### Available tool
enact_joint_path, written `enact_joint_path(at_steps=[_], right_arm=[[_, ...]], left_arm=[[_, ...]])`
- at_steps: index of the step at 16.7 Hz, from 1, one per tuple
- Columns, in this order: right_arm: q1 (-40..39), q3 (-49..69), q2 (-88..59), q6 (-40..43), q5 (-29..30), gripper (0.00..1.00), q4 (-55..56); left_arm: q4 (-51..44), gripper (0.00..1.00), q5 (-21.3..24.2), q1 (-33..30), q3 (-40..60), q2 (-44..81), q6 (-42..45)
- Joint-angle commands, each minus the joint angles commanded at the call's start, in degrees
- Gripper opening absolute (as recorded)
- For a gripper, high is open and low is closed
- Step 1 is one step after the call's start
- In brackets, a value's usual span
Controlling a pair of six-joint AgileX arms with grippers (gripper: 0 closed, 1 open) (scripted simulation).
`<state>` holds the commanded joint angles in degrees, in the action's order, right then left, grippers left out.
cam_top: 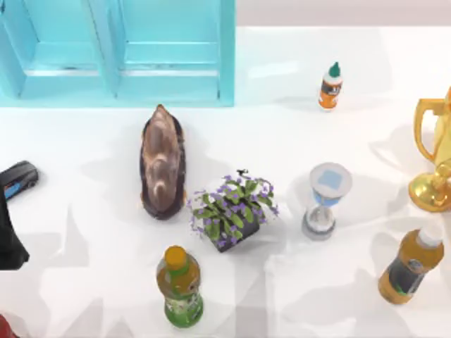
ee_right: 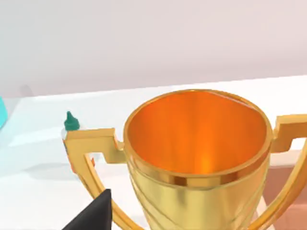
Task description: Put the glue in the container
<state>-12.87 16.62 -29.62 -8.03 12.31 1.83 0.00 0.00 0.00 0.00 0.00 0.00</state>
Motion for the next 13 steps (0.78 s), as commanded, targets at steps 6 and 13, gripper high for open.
enact_joint_path(at_steps=[6, 13], right_arm=[[-9.32, 20.62, -31.93, -0.35, 7.71, 1.00, 8.06], [-13.84, 39.87, -69.93, -1.90, 11.29, 1.00, 21.22]], left_arm=[[0.00, 1.00, 0.00, 0.00, 0.00, 0.00, 0.00], [0.00, 1.00, 0.00, 0.00, 0.00, 0.00, 0.00]])
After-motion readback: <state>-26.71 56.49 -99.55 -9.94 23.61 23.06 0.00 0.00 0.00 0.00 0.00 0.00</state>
